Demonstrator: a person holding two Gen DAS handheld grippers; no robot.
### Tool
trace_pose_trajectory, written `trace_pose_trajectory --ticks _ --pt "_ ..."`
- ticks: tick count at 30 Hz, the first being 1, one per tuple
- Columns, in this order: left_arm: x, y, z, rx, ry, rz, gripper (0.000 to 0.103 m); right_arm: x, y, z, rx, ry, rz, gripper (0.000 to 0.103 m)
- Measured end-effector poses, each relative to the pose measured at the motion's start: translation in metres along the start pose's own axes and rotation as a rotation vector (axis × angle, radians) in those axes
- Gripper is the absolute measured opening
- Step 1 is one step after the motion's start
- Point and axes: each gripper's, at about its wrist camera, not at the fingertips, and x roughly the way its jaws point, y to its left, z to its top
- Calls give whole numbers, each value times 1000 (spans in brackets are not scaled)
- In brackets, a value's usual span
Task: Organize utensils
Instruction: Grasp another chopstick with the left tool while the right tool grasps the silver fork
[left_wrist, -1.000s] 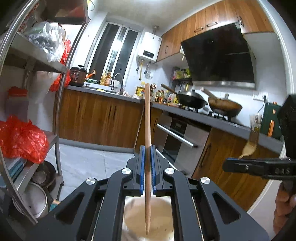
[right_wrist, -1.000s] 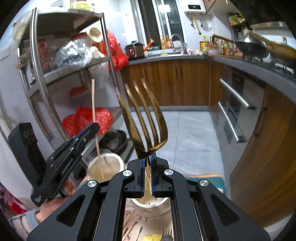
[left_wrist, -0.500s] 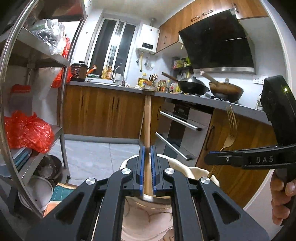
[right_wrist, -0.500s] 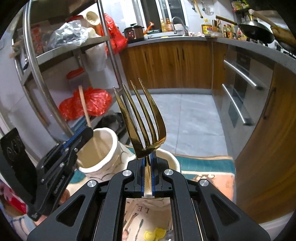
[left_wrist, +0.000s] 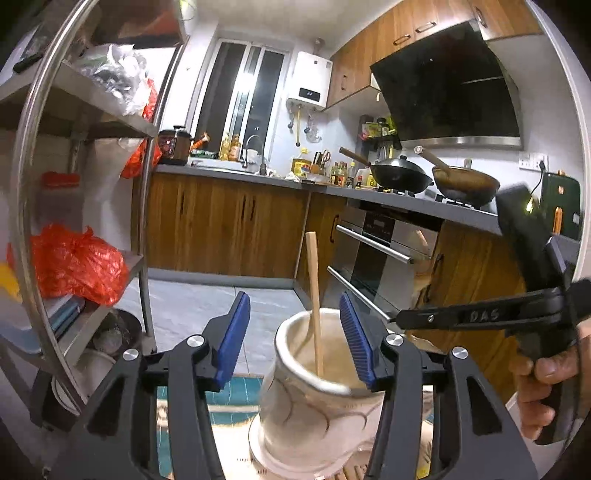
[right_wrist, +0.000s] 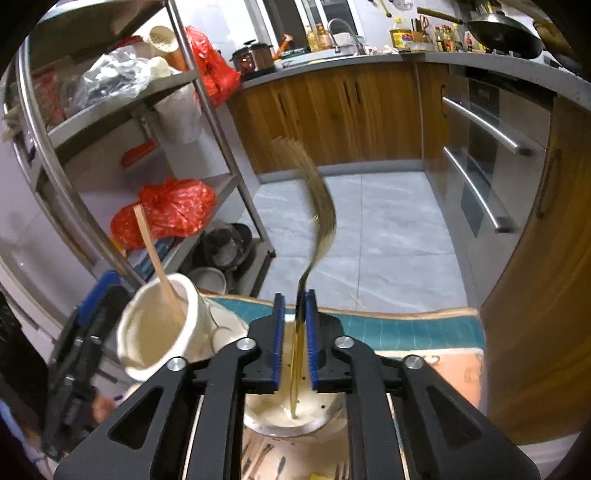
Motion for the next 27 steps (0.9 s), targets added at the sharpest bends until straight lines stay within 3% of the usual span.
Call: trace_pose_trajectory --ticks 4,10,15,22,27 --pt "-20 9 -6 -41 15 11 55 -2 -4 -11 10 -6 29 37" --pt "-56 21 -23 -70 28 62 55 -32 -6 -29 16 -62 35 48" --pt "-73 18 -38 -28 98 69 55 -68 -4 -63 6 -127 38 51" --pt "-62 15 -62 -17 254 67 52 -76 -12 -115 -7 -114 -35 51" --pt "-51 7 -85 2 367 40 37 -69 -28 -148 4 -87 -53 51"
